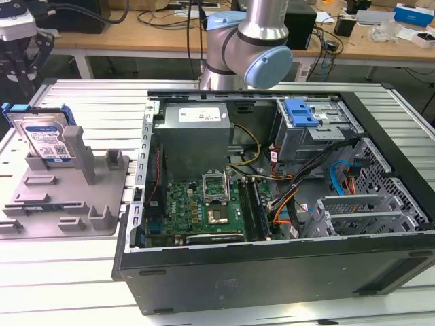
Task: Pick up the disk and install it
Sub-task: 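Pick up the disk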
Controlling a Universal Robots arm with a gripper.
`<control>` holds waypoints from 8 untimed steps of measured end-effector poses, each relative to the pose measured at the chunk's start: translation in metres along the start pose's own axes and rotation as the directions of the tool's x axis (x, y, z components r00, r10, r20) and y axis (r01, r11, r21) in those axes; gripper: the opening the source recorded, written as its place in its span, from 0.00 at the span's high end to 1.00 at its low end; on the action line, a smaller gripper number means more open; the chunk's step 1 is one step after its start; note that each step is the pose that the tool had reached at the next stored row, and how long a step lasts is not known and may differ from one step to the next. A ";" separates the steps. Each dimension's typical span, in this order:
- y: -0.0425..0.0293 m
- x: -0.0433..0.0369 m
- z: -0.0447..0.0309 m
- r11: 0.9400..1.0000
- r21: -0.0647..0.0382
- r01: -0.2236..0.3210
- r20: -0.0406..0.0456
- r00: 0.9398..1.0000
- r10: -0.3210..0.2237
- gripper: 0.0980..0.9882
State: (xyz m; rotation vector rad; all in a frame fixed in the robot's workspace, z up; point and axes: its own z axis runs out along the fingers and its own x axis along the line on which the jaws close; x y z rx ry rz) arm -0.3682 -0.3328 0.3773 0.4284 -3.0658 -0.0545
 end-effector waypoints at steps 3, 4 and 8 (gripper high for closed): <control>0.0000 0.0000 0.0002 0.998 0.002 0.057 -0.002 0.998 -0.057 0.99; 0.0000 0.0000 0.0004 0.995 0.004 0.095 -0.004 0.995 -0.095 0.99; -0.0001 -0.0001 0.0010 0.978 0.007 0.206 -0.009 0.978 -0.206 0.99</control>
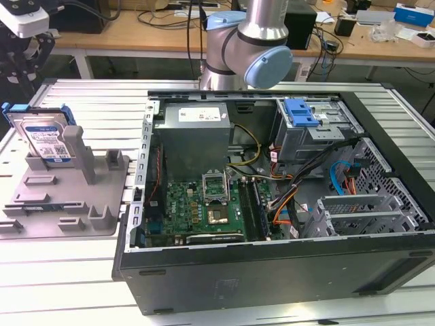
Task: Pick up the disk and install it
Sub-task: 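Pick up the disk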
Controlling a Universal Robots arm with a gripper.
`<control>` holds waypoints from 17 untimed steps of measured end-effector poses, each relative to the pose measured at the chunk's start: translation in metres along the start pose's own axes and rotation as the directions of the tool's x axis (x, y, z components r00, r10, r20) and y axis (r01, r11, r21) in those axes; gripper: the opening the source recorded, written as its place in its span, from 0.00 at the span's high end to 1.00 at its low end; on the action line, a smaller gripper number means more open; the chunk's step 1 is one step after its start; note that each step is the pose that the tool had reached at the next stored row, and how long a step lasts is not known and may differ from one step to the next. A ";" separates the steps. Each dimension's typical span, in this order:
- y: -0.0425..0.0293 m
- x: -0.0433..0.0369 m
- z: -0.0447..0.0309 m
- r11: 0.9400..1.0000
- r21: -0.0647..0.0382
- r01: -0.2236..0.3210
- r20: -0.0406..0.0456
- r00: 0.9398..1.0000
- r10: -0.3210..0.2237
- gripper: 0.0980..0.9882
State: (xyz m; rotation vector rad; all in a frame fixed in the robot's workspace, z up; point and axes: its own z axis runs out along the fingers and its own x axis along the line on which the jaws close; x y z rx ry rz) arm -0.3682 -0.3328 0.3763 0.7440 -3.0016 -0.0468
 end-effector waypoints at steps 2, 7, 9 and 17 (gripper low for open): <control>0.0000 0.0000 0.0001 0.999 0.002 0.041 -0.001 0.999 -0.041 0.99; 0.0000 0.0000 0.0005 0.987 0.008 0.162 -0.005 0.987 -0.162 0.99; -0.0001 -0.0001 0.0006 0.977 0.010 0.213 -0.006 0.977 -0.212 0.99; -0.0001 -0.0001 0.0012 0.909 0.017 0.417 -0.016 0.909 -0.417 0.99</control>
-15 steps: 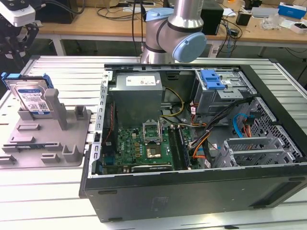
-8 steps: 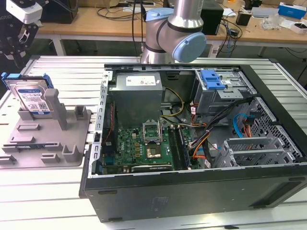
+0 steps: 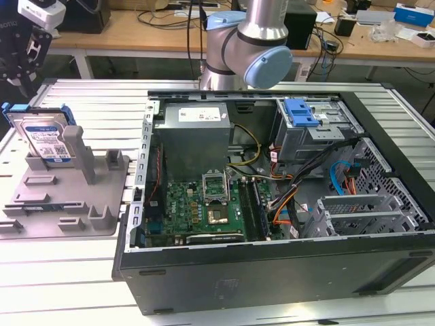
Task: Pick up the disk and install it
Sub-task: 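Pick up the disk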
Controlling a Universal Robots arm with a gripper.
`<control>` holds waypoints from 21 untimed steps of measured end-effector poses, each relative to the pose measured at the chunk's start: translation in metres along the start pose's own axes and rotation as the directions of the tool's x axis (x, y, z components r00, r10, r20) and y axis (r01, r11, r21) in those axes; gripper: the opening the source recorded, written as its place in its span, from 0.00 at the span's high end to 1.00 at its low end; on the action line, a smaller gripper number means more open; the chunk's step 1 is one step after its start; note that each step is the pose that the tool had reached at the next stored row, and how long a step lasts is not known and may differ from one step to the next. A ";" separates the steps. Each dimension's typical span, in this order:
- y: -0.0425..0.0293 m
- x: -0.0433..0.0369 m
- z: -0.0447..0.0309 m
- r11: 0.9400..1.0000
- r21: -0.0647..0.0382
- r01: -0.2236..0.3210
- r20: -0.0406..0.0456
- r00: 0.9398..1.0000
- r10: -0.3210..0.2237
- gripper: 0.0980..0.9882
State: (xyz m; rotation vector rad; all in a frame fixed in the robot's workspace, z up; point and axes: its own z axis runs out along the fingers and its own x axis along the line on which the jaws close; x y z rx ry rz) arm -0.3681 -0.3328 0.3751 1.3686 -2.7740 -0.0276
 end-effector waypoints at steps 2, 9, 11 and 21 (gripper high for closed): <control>0.0000 0.0000 0.0001 0.999 0.002 0.054 -0.002 0.999 -0.054 0.99; 0.0000 -0.0001 0.0007 0.974 0.011 0.225 -0.007 0.974 -0.225 0.99; -0.0001 -0.0001 0.0010 0.965 0.018 0.262 -0.007 0.965 -0.262 0.99; -0.0001 -0.0001 0.0025 0.871 0.028 0.490 -0.016 0.872 -0.489 0.99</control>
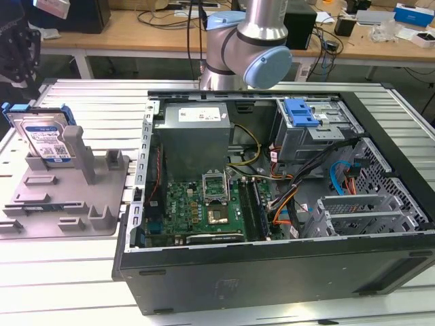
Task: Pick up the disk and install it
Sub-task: 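Pick up the disk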
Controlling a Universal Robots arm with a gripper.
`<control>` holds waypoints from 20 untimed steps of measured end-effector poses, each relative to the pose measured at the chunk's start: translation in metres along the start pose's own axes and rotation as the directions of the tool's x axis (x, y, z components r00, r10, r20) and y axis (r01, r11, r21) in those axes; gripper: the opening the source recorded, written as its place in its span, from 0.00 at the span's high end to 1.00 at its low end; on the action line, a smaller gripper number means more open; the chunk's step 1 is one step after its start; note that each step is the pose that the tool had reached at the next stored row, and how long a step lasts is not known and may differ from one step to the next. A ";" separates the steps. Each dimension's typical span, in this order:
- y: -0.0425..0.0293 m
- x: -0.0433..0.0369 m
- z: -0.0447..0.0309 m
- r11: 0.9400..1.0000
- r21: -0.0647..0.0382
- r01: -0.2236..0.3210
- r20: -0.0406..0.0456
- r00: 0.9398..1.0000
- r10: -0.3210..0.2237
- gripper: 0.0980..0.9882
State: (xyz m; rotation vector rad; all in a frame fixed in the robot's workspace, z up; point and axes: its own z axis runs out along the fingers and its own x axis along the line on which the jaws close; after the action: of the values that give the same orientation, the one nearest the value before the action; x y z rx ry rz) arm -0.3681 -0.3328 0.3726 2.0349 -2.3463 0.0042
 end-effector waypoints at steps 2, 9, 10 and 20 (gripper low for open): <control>0.0000 0.0000 0.0004 0.999 0.001 0.046 -0.001 0.999 -0.046 0.99; -0.0001 0.0000 0.0009 0.991 0.004 0.131 -0.003 0.991 -0.131 0.99; -0.0001 -0.0001 0.0009 0.991 0.004 0.137 -0.003 0.991 -0.137 0.99; 0.0006 -0.0047 0.0009 0.988 0.004 0.154 -0.004 0.988 -0.154 0.92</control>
State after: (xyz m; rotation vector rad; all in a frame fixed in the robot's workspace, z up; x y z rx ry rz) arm -0.3681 -0.3281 0.3716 2.2103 -2.1823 0.0086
